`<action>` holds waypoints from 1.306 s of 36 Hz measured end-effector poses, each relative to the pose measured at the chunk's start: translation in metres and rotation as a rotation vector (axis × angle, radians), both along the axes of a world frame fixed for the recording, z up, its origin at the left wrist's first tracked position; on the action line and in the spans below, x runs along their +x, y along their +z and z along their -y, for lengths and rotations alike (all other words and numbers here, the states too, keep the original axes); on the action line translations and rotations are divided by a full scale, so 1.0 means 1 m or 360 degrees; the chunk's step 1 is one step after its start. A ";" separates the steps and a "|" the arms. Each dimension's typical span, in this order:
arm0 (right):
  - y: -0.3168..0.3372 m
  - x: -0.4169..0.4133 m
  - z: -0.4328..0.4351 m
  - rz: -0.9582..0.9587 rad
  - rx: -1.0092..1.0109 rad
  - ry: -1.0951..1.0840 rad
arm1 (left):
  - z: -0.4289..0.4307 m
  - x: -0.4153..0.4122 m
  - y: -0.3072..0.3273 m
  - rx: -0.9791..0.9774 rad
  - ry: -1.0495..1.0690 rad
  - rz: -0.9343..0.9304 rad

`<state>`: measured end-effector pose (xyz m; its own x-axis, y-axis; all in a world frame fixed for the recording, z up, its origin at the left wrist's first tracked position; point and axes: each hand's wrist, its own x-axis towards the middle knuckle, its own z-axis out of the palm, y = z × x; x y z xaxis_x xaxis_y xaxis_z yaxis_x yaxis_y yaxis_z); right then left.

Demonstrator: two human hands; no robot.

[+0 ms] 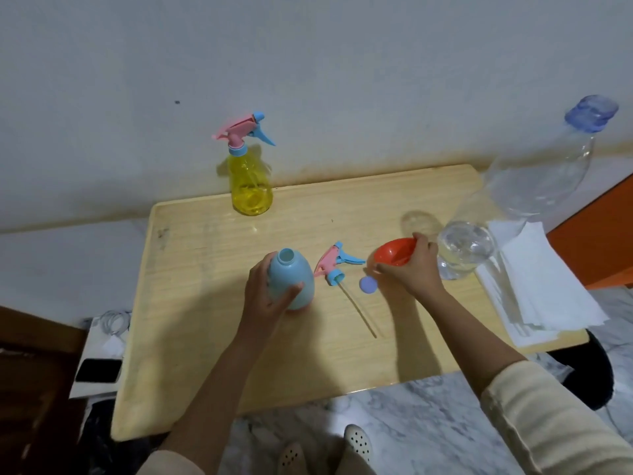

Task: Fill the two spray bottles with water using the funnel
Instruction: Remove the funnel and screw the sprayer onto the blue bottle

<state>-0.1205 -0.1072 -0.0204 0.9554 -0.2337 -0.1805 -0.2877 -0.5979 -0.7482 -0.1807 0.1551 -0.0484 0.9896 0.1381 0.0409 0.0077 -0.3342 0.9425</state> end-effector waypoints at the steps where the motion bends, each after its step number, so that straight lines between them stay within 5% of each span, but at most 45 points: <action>1: 0.000 0.002 0.000 -0.0009 -0.0001 0.0015 | 0.001 0.000 0.000 -0.0006 0.0006 0.0001; 13: 0.008 0.000 0.002 -0.0080 -0.0030 0.0116 | 0.009 -0.004 0.001 0.0010 0.0074 0.0012; 20: 0.015 -0.022 -0.031 0.0496 -0.0285 0.0318 | 0.013 -0.007 0.004 -0.0017 0.0071 0.0005; 25: -0.004 -0.022 -0.066 0.0224 -0.0352 0.0647 | 0.019 -0.013 0.002 0.0044 0.0074 0.0032; 33: -0.020 -0.009 -0.101 -0.0145 -0.0644 0.0571 | 0.020 -0.018 0.005 0.0159 0.0033 0.0042; 38: -0.015 -0.013 -0.103 -0.0070 -0.0481 0.0472 | 0.018 -0.016 0.007 0.0174 0.0012 0.0023; 47: 0.058 -0.027 -0.099 0.0355 0.0680 -0.0022 | 0.017 -0.019 0.008 0.0050 0.0026 0.0032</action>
<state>-0.1478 -0.0079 0.0375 0.9790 -0.1964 -0.0541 -0.0979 -0.2205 -0.9705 -0.1994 0.1377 -0.0403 0.9861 0.1527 0.0651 -0.0052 -0.3637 0.9315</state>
